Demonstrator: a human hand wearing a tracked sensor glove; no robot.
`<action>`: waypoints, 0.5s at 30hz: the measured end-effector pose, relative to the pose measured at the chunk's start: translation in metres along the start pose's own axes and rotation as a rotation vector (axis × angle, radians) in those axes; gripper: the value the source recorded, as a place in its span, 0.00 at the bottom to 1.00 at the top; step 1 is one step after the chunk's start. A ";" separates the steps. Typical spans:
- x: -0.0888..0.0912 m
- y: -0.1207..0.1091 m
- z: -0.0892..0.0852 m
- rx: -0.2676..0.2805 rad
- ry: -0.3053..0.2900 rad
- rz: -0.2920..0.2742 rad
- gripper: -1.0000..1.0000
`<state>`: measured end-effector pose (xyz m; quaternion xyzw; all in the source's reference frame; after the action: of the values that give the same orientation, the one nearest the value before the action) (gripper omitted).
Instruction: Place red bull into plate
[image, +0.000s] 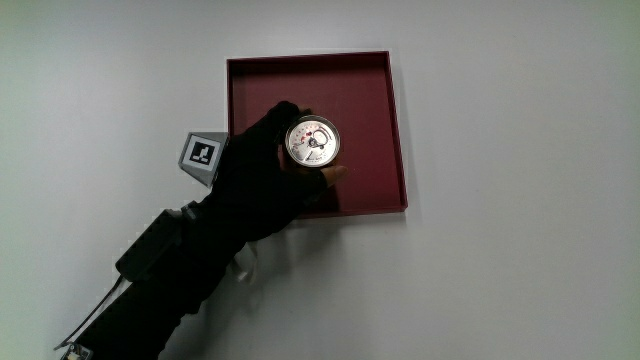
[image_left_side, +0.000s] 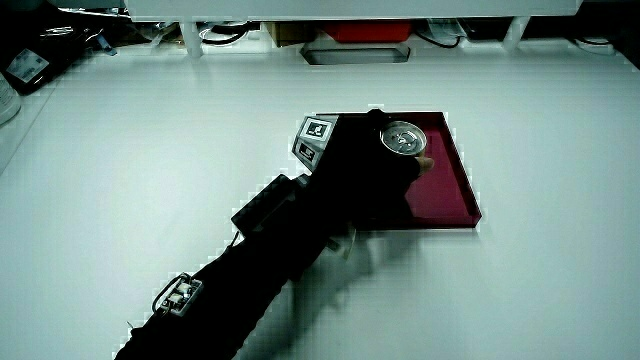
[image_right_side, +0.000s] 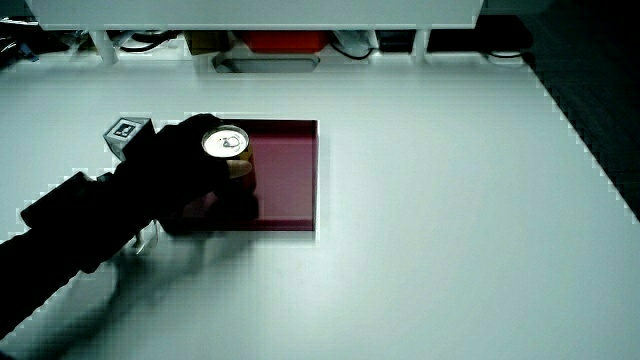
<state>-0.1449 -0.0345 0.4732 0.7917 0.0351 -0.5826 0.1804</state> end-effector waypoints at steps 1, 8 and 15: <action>-0.003 0.001 0.000 -0.003 0.001 -0.001 0.50; -0.015 0.004 -0.004 -0.022 -0.047 0.055 0.50; -0.020 0.006 -0.004 -0.037 -0.058 0.049 0.50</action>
<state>-0.1466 -0.0356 0.4943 0.7716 0.0212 -0.5999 0.2104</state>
